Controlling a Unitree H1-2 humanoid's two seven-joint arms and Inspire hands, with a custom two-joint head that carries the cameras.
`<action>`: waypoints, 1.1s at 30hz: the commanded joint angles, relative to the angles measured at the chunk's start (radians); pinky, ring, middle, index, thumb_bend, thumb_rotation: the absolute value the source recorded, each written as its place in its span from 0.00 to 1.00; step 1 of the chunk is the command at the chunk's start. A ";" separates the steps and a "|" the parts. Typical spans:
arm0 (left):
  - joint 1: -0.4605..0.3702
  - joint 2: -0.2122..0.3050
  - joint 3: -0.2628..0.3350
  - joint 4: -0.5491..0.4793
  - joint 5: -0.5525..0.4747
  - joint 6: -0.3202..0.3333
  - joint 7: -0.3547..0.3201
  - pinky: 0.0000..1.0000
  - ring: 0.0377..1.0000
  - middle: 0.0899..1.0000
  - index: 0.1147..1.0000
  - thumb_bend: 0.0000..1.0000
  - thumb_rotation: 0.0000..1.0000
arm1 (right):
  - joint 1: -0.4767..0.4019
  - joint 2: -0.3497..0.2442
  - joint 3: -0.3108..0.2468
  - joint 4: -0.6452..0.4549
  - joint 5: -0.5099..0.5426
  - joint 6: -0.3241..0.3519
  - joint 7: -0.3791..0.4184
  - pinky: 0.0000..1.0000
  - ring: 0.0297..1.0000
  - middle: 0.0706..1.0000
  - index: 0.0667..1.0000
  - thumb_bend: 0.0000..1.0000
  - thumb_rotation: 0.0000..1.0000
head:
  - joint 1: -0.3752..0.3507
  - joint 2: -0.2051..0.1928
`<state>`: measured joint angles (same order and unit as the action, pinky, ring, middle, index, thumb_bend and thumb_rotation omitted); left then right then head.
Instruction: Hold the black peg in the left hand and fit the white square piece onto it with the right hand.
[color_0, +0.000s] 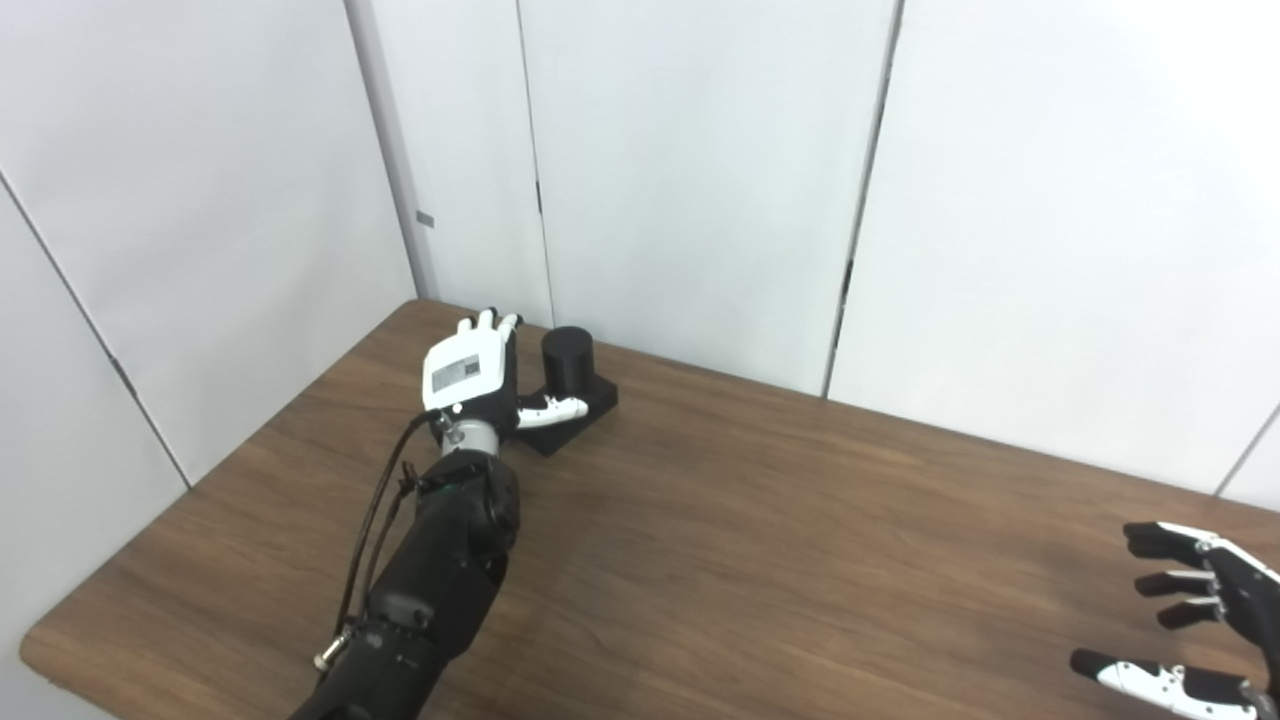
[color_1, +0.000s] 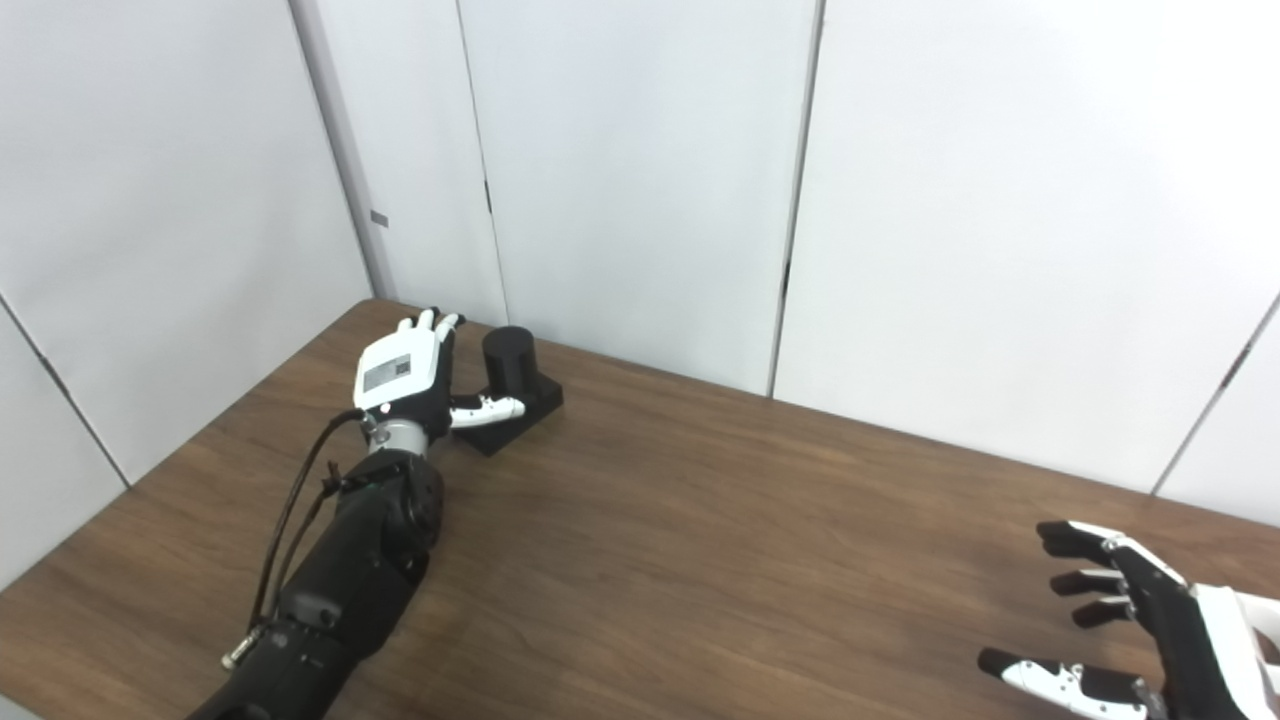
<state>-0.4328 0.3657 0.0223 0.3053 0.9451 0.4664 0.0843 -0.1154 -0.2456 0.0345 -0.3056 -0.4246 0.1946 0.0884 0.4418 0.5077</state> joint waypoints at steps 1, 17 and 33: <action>-0.055 0.026 0.018 -0.005 0.034 0.003 0.023 0.91 1.00 1.00 0.91 1.00 0.62 | -0.023 -0.008 -0.005 -0.044 -0.008 0.002 -0.003 0.52 0.62 0.71 0.69 0.75 0.00 | 0.000 0.001; -0.102 0.030 0.007 0.090 0.023 0.003 -0.043 1.00 1.00 1.00 0.73 1.00 0.55 | -0.028 -0.015 0.006 -0.047 -0.023 0.007 0.005 0.52 0.61 0.70 0.66 0.76 0.00 | -0.004 0.008; -0.139 0.064 -0.051 0.171 0.033 0.003 -0.103 1.00 1.00 1.00 0.77 1.00 0.52 | -0.026 -0.009 0.004 -0.074 -0.024 0.037 0.017 0.53 0.62 0.71 0.66 0.75 0.00 | -0.009 0.021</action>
<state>-0.5137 0.3998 -0.0291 0.4839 0.9675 0.4664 -0.0371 -0.1154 -0.2481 0.0453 -0.3421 -0.4489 0.2372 0.1080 0.4326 0.5277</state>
